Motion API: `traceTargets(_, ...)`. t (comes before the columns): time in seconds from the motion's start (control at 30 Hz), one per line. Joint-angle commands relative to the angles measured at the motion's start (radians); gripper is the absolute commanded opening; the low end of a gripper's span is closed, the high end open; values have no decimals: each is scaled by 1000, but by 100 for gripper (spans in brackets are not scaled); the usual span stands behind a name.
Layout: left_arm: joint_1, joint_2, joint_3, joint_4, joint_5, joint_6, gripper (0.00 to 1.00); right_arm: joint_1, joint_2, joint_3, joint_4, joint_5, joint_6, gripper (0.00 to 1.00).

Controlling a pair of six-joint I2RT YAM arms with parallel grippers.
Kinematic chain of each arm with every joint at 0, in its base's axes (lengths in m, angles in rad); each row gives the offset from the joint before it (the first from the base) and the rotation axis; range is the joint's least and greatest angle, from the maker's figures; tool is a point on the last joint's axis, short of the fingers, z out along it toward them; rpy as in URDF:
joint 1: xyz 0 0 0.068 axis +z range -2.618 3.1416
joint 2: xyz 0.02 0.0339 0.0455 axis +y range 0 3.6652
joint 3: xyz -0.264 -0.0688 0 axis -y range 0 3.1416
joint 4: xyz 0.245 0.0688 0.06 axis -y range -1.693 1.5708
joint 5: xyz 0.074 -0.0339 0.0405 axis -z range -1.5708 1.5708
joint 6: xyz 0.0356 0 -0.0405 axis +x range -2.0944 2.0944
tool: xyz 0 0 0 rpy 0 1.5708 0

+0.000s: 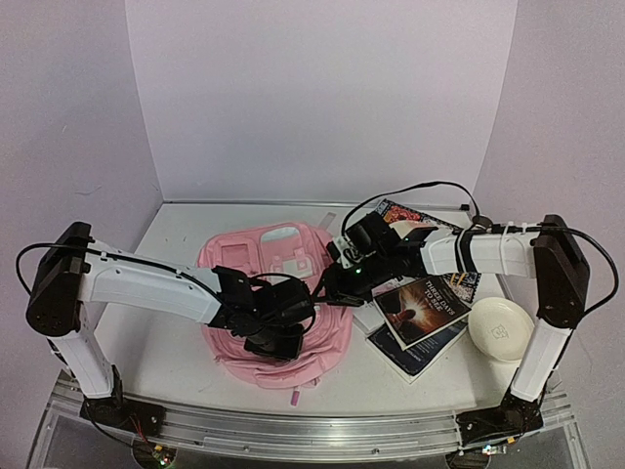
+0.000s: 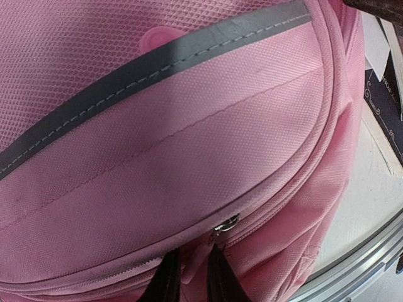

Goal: Pack the student bag
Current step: Grab the upper front pocket of the student bag, then hold the upper front pocket of the student bag, then unzip the upper front pocket of the student bag.

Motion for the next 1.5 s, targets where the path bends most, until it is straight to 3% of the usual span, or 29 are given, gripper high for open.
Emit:
traceTargets(0.0,-2,17,41,32,-22,9,11,0,10,7,9,-33,17,44)
traceTargets(0.17,-1,-18,36,30,-22,5,0,1,19,-10,16,-36,30,44)
traceTargets(0.6,-1,-82,18,29,-35,12,0,1,80,-34,35,-65,46,46)
traceTargets(0.7,-1,-86,15,29,-40,18,0,1,91,-34,50,-84,50,39)
traceTargets(1.0,0,-119,-35,-36,-80,8,0,-25,66,-17,56,-119,36,0)
traceTargets(1.27,20,-206,-110,-224,-174,-43,0,-73,36,15,-5,-161,-45,0)
traceTargets(1.47,115,-290,-177,-303,-212,-32,0,-77,41,48,-53,-215,-98,0)
